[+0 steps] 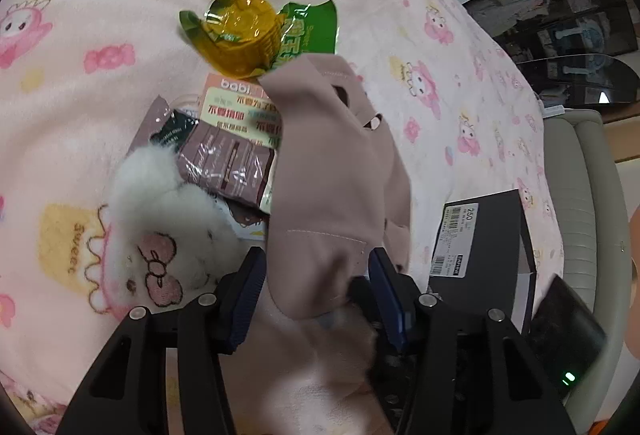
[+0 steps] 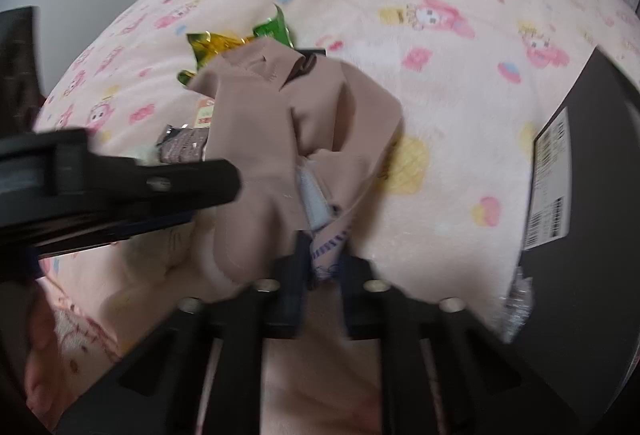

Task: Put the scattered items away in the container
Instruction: 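Grasp the beige cloth with the left gripper and lift it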

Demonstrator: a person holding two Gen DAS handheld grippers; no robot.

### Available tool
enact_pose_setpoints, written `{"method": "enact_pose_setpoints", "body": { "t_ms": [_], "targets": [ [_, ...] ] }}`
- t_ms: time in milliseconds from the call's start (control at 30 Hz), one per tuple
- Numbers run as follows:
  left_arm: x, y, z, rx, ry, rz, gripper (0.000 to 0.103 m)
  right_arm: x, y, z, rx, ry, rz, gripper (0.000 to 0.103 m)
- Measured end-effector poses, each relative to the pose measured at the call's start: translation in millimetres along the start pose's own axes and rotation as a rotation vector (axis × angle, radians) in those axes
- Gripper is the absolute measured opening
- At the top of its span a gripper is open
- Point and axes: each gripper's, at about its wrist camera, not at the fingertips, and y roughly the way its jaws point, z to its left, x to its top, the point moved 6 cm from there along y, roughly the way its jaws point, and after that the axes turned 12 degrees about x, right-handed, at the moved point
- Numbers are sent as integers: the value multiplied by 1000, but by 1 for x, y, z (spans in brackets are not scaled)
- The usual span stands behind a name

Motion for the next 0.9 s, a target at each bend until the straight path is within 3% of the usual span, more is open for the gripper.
{"method": "enact_pose_setpoints", "body": {
  "t_ms": [133, 567, 767, 833, 900],
  "targets": [
    [-9, 11, -7, -36, -7, 63, 49, -3, -17, 7, 34, 13, -36, 5],
    [-31, -5, -28, -162, 31, 66, 49, -31, -70, 30, 76, 18, -106, 5],
    [-54, -2, -40, -297, 33, 146, 49, -59, -99, 35, 82, 24, -135, 5],
    [-63, 3, -44, -270, 44, 161, 49, -69, -106, 32, 47, 16, -137, 5],
    [-71, 9, -50, -172, 111, 155, 47, -77, -110, 25, 9, 18, -130, 5]
  ]
}}
